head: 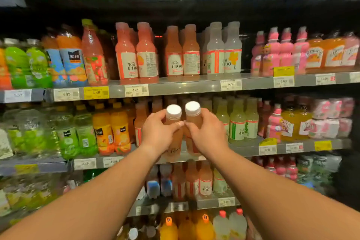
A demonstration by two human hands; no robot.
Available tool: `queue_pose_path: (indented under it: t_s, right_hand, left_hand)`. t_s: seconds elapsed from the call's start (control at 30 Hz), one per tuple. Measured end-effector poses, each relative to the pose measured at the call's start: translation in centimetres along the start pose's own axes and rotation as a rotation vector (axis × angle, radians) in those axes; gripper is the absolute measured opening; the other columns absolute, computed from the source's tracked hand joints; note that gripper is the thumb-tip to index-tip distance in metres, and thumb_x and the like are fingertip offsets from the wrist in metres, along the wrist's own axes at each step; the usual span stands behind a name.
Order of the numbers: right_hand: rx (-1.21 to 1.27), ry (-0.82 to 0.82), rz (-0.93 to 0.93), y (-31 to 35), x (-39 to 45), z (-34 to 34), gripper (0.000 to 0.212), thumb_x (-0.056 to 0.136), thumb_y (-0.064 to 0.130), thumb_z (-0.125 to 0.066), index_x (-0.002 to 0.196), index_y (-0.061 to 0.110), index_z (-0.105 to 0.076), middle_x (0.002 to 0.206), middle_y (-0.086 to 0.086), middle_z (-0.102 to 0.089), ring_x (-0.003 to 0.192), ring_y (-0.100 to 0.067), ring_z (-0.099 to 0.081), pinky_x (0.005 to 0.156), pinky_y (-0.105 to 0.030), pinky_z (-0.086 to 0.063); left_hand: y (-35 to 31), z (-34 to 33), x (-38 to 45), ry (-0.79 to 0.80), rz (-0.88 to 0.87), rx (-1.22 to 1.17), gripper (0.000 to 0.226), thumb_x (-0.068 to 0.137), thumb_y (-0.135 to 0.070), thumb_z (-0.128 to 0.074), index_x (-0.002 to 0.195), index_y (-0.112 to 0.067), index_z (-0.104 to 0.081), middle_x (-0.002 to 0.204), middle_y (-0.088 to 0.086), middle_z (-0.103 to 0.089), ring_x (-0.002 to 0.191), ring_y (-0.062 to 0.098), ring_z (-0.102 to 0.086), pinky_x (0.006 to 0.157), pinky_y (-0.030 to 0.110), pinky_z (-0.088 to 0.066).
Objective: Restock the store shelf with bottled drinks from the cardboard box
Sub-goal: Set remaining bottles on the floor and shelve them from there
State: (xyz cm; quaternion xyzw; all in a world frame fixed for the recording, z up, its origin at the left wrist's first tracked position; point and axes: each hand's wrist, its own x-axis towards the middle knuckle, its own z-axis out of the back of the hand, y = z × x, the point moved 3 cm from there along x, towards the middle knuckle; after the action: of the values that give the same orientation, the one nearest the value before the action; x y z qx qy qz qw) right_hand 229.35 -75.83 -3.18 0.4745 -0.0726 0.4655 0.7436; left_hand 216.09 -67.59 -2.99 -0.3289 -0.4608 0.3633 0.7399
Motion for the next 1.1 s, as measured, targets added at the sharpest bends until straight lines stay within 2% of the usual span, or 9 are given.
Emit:
queue_pose_path:
  t_s: [0.17,0.33,0.5,0.6,0.73,0.8,0.87,0.97,1.1]
  right_hand:
    - [0.018,0.006,-0.025,-1.6,3.6,-2.9,0.033,0.087,0.041,-0.065,0.117,0.028,-0.055,0.113,0.002,-0.066,0.106,-0.024,-0.058,0.088,-0.041,-0.050]
    - [0.016,0.027,-0.053,-3.5,6.5,-6.2,0.033,0.089,0.037,-0.066,0.118,0.023,-0.058,0.116,0.002,-0.060,0.106,-0.020,-0.057,0.087,-0.036,-0.047]
    - [-0.058,0.030,-0.095,-5.8,8.4,-8.7,0.038,0.090,0.041,-0.065,0.120,0.019,-0.060,0.116,0.000,-0.056,0.106,-0.020,-0.055,0.084,-0.031,-0.042]
    - [-0.101,0.022,-0.119,-6.6,9.4,-9.6,0.040,0.090,0.045,-0.064,0.117,0.016,-0.060,0.112,-0.002,-0.059,0.105,-0.023,-0.057,0.084,-0.035,-0.047]
    - [-0.142,0.014,-0.137,-6.2,10.9,-9.9,0.043,0.089,0.046,-0.065,0.114,0.014,-0.050,0.098,-0.002,-0.061,0.093,-0.025,-0.061,0.077,-0.040,-0.053]
    - [-0.166,0.033,-0.158,-6.1,11.4,-10.0,0.043,0.090,0.043,-0.065,0.114,0.014,-0.044,0.092,-0.004,-0.061,0.089,-0.027,-0.061,0.073,-0.039,-0.052]
    - [-0.223,0.050,-0.172,-6.2,11.6,-10.6,0.038,0.092,0.039,-0.064,0.112,0.012,-0.046,0.096,-0.009,-0.065,0.092,-0.031,-0.064,0.076,-0.041,-0.053]
    - [-0.230,0.036,-0.197,-6.6,11.6,-11.3,0.028,0.095,0.034,-0.061,0.107,0.013,-0.048,0.096,-0.008,-0.064,0.092,-0.029,-0.064,0.075,-0.040,-0.054]
    - [-0.186,-0.038,-0.191,-6.5,11.3,-12.0,0.024,0.095,0.027,-0.061,0.107,0.011,-0.048,0.101,-0.008,-0.061,0.095,-0.028,-0.061,0.077,-0.038,-0.051]
  left_hand:
    - [1.7,-1.0,3.7,-0.032,0.037,-0.019,0.041,0.081,-0.029,-0.079,0.120,-0.030,-0.066,0.107,-0.019,-0.062,0.105,0.010,-0.057,0.085,0.029,-0.043]
    - [4.2,-3.0,6.4,-0.037,0.091,0.068,0.047,0.083,-0.029,-0.077,0.127,-0.027,-0.061,0.115,-0.013,-0.062,0.109,0.010,-0.054,0.087,0.025,-0.040]
    - [6.0,-5.1,9.1,-0.021,0.069,0.231,0.040,0.082,-0.035,-0.078,0.118,-0.026,-0.063,0.117,-0.005,-0.063,0.109,0.017,-0.059,0.092,0.032,-0.050]
    - [6.0,-5.9,10.4,-0.019,0.027,0.371,0.039,0.084,-0.039,-0.074,0.116,-0.022,-0.061,0.110,-0.003,-0.063,0.103,0.019,-0.062,0.084,0.033,-0.054]
    - [4.8,-6.1,12.0,0.004,-0.057,0.537,0.040,0.091,-0.031,-0.068,0.122,-0.017,-0.047,0.097,0.002,-0.059,0.097,0.024,-0.061,0.071,0.029,-0.043]
    - [4.5,-6.4,12.5,0.035,-0.090,0.634,0.026,0.094,-0.027,-0.064,0.113,-0.016,-0.050,0.092,0.004,-0.058,0.095,0.026,-0.062,0.070,0.030,-0.042]
    - [4.6,-6.9,12.9,0.047,-0.124,0.713,0.012,0.095,-0.019,-0.061,0.105,-0.016,-0.056,0.095,0.006,-0.059,0.096,0.028,-0.063,0.069,0.030,-0.042]
    - [4.6,-7.4,13.4,0.071,-0.155,0.778,0.009,0.094,-0.011,-0.061,0.103,-0.013,-0.062,0.101,0.009,-0.062,0.095,0.028,-0.063,0.070,0.029,-0.044]
    - [4.6,-7.3,14.0,0.108,-0.202,0.831,0.009,0.094,-0.009,-0.058,0.100,-0.011,-0.065,0.092,0.007,-0.059,0.092,0.029,-0.063,0.070,0.031,-0.045]
